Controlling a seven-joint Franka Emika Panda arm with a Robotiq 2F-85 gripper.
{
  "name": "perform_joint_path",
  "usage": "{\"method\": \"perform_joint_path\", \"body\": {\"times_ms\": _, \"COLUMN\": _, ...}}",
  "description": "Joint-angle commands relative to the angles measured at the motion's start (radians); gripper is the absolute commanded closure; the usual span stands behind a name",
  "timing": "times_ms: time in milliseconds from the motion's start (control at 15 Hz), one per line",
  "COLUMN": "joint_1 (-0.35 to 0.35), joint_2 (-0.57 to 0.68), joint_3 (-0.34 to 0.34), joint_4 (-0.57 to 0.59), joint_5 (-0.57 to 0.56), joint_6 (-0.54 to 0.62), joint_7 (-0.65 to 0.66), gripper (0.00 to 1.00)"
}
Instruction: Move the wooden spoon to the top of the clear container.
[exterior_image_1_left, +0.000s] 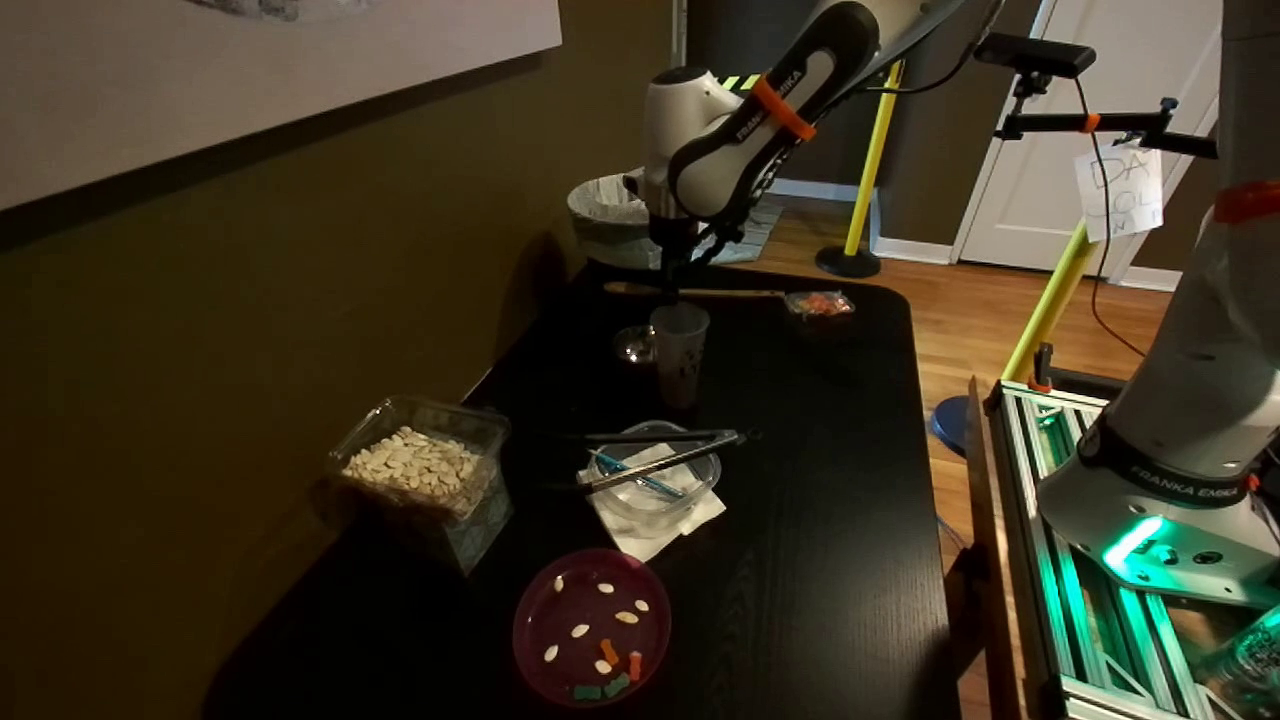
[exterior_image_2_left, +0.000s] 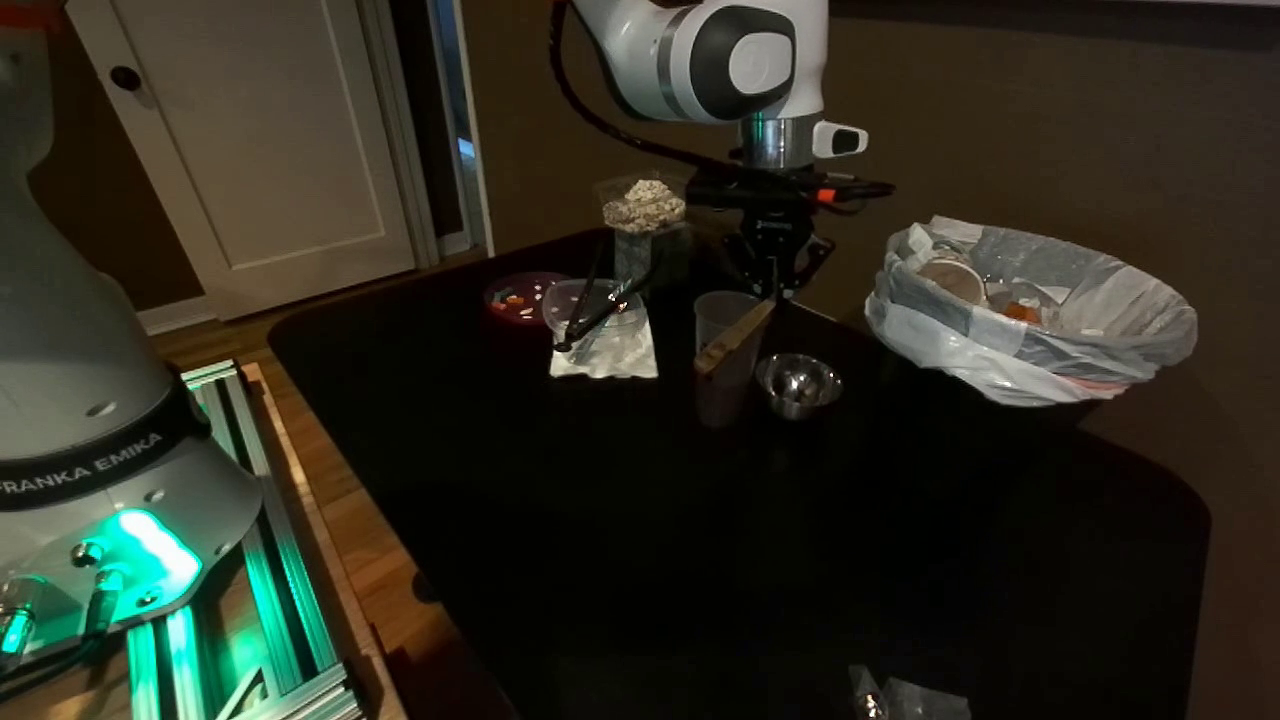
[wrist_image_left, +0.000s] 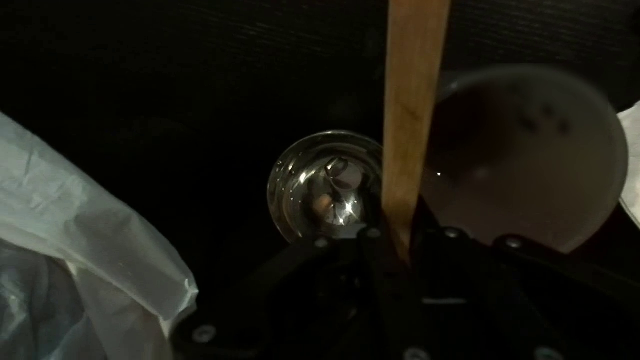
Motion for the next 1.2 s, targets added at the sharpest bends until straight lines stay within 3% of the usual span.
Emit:
{"method": "perform_joint_path", "body": {"times_ms": 0, "joint_1": 0.012, "joint_2": -0.083, "joint_3": -0.006, "joint_4": -0.063, "joint_5": -0.047, "joint_6": -0.01, "joint_7": 0.024, "gripper": 0.96}}
{"method": "perform_joint_path", "body": {"times_ms": 267, "joint_1": 0.041, "joint_2": -0.19, "joint_3": 0.021, "joint_4": -0.151, "joint_5": -0.136, "joint_6": 0.014, "joint_7": -0.062, "gripper": 0.96}}
{"method": "perform_joint_path", "body": {"times_ms": 933, "joint_1": 0.261, "joint_2": -0.331, "joint_3": 0.169, "joint_4": -0.285, "joint_5": -0.483, "joint_6": 0.0, "joint_7": -0.016, "gripper": 0.96}}
{"method": "perform_joint_path", "body": {"times_ms": 1000, "joint_1": 0.235, "joint_2": -0.294, "joint_3": 0.161, "joint_4": -0.25, "joint_5": -0.411, "joint_6": -0.001, "joint_7": -0.033, "gripper": 0.96}}
{"method": "perform_joint_path", "body": {"times_ms": 1067, "joint_1": 0.247, "joint_2": -0.297, "joint_3": 0.172, "joint_4": -0.252, "joint_5": -0.417, "joint_6": -0.001, "joint_7": -0.023, "gripper": 0.85}}
{"method": "perform_joint_path", "body": {"times_ms": 1133, "joint_1": 0.249, "joint_2": -0.297, "joint_3": 0.173, "joint_4": -0.251, "joint_5": -0.416, "joint_6": -0.001, "joint_7": -0.023, "gripper": 0.85}}
